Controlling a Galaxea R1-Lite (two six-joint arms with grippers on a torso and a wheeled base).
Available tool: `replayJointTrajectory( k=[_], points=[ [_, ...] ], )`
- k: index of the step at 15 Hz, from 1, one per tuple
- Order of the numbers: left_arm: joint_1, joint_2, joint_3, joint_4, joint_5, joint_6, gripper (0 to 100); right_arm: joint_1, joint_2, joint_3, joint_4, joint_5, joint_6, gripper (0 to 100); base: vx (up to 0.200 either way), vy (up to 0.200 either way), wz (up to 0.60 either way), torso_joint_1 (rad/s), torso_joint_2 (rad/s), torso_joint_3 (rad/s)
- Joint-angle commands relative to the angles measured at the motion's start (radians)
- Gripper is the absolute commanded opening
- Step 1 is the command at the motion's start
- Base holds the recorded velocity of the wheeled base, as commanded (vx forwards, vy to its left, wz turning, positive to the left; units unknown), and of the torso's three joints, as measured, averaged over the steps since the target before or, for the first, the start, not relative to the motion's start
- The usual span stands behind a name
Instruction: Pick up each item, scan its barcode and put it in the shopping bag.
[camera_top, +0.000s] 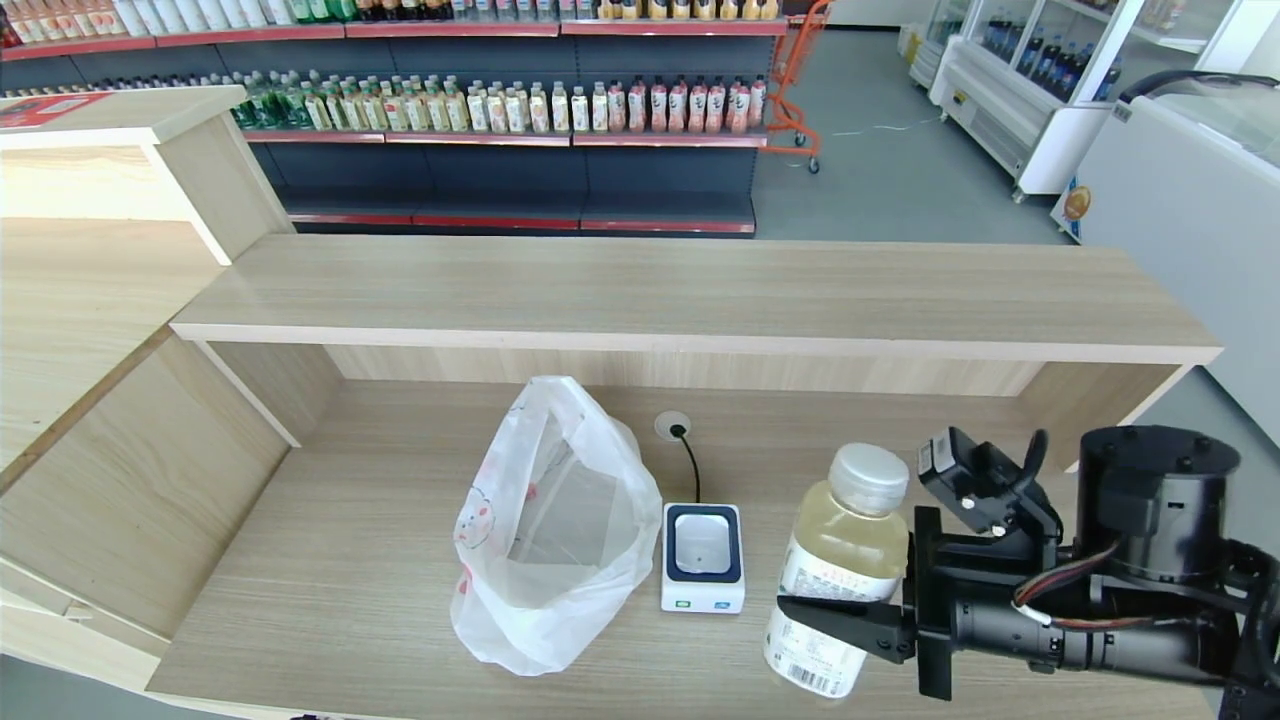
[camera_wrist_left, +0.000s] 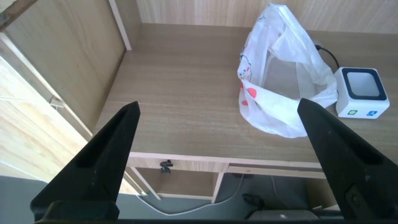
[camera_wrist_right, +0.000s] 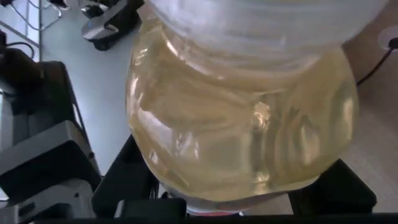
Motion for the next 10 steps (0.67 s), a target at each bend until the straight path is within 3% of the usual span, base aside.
replayJointTrajectory(
  k=[1,3,7,10],
  points=[
    [0.0,0.0,0.0,0.0,0.0,-0.001,100,-0.154,0.139,-0.014,-0.04,0.0,-0.192,0,0.0,0.0,0.0,0.0,0.0,0.0],
    [0.0,0.0,0.0,0.0,0.0,-0.001,100,-0.195,0.206,-0.045,-0.089,-0.003,-0.268,0,0.0,0.0,0.0,0.0,0.0,0.0],
    [0.0,0.0,0.0,0.0,0.0,-0.001,100,-0.177,0.32,-0.155,-0.12,-0.003,-0.334,0,0.0,0.0,0.0,0.0,0.0,0.0],
    [0.0,0.0,0.0,0.0,0.0,-0.001,100,-0.174,0.478,-0.189,-0.37,0.04,-0.366,0,0.0,0.0,0.0,0.0,0.0,0.0]
  ],
)
